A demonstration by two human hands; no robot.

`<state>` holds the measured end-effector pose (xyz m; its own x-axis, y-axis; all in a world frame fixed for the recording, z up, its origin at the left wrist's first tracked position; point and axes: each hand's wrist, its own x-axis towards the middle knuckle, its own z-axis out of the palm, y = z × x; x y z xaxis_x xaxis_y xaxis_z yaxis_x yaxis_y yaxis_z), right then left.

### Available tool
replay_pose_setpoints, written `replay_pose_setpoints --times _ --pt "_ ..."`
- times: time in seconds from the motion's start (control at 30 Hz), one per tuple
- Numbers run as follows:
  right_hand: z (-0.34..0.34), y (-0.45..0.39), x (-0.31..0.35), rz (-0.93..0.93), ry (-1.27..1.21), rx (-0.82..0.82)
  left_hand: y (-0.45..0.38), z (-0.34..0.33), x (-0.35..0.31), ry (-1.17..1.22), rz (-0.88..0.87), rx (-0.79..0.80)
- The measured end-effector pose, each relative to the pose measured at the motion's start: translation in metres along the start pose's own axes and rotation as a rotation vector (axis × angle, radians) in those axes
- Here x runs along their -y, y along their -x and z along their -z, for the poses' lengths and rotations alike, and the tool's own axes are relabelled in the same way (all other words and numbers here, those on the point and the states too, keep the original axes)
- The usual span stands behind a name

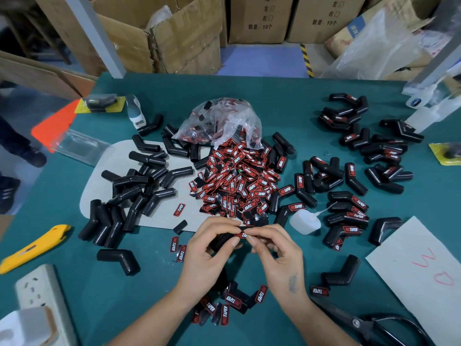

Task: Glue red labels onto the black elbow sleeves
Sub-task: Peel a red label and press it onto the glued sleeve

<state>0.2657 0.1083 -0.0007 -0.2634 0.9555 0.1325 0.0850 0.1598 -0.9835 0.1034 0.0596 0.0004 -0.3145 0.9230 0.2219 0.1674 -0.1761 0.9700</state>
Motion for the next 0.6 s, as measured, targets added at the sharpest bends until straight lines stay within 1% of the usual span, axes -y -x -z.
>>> replay_pose_setpoints --times 0.6 --pt "0.0029 -0.0009 -0.0021 -0.037 0.034 0.005 -0.0037 0.0034 0.0014 -0.040 0.007 0.016"
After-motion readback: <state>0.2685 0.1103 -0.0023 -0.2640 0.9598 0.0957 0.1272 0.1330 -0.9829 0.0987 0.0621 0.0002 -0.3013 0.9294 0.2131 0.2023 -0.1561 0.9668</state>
